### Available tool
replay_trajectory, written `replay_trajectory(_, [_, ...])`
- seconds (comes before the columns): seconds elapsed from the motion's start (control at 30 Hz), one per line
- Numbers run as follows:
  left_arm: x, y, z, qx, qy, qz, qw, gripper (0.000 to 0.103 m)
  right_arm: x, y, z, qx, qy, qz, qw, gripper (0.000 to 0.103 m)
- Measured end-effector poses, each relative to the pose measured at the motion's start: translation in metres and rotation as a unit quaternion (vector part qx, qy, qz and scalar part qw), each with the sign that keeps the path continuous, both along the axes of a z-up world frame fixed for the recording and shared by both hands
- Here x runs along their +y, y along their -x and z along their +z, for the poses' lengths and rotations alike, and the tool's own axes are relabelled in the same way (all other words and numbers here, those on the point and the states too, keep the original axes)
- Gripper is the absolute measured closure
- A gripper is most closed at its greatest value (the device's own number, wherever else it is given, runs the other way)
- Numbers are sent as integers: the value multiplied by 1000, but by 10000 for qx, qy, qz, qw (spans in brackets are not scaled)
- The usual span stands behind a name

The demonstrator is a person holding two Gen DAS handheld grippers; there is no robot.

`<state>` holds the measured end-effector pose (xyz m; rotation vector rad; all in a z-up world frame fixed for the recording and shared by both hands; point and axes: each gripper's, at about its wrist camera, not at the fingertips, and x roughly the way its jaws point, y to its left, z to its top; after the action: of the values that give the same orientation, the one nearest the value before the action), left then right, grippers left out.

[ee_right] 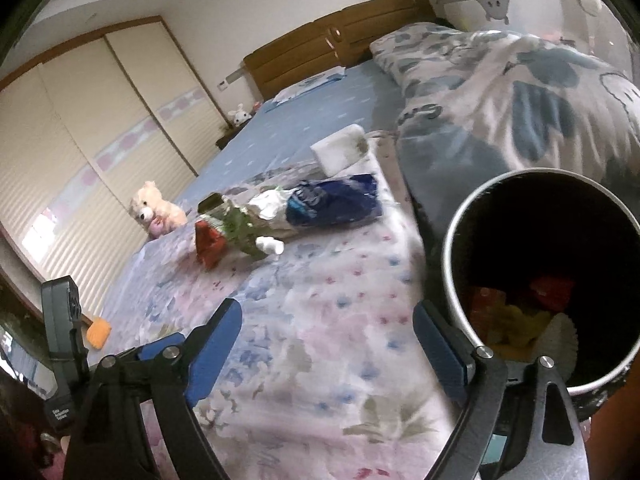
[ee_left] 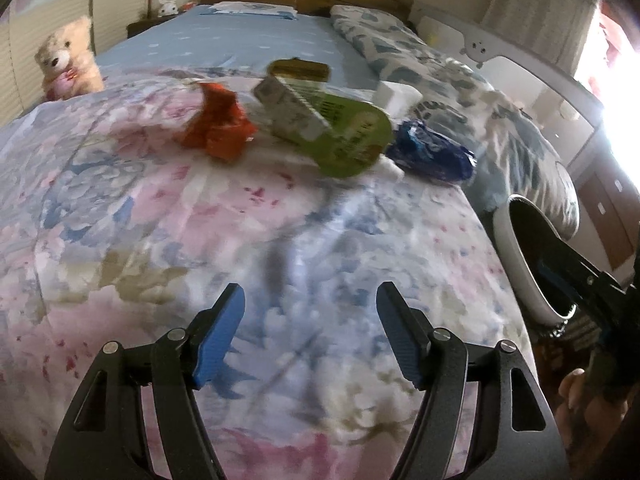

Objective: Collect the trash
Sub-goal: 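Move left gripper to the orange chip bag while right approaches green juice pouch, then grasp the orange chip bag with left gripper while right grasps green juice pouch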

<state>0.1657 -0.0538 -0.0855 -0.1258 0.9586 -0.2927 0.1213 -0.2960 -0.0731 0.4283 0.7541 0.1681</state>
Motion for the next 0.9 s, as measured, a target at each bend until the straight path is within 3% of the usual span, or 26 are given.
replay_trajectory(0.47, [45, -32, -11, 105, -125, 333, 9993, 32, 49, -35, -10, 71, -26, 536, 9985, 14])
replay_trajectory(0.9, [73, -99, -13, 129, -274, 261, 9992, 28, 85, -93, -17, 32, 172, 972, 9951, 15])
